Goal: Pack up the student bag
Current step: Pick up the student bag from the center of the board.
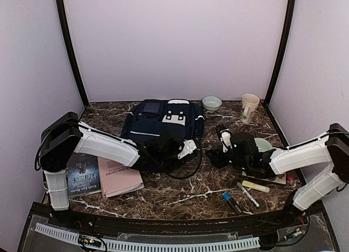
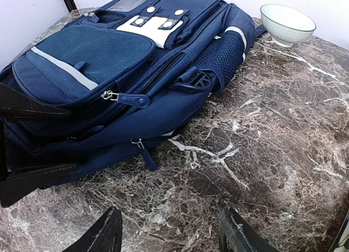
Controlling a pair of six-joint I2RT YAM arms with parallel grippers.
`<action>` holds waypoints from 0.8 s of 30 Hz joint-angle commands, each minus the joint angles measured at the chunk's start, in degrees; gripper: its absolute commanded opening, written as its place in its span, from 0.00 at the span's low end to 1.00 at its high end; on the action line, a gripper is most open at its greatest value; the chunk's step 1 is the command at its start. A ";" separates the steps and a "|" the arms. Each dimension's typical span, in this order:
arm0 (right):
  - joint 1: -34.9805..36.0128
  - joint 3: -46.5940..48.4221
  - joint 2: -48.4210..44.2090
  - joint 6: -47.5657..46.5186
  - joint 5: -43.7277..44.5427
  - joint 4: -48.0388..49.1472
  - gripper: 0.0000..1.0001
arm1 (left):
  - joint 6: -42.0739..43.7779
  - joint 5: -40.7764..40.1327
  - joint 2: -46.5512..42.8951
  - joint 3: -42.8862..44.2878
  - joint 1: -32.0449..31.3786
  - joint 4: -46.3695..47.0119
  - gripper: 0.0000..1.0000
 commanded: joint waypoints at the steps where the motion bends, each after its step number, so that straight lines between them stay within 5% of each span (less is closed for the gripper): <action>1: -0.24 0.57 1.38 -1.02 -0.03 2.10 0.60 | 2.75 -6.17 -0.25 0.33 -0.17 2.76 0.43; 7: -0.27 0.03 3.98 -2.24 -0.15 6.10 0.57 | 4.03 -8.08 -0.25 0.59 -0.17 4.46 0.02; 14: -0.24 -7.62 7.92 -10.84 -6.44 28.71 0.56 | -0.60 -2.36 -4.71 1.31 -0.17 1.35 0.00; 24: -0.21 -6.08 22.41 -16.00 -11.54 48.62 0.51 | -3.85 3.25 -7.61 2.34 -0.17 -3.38 0.00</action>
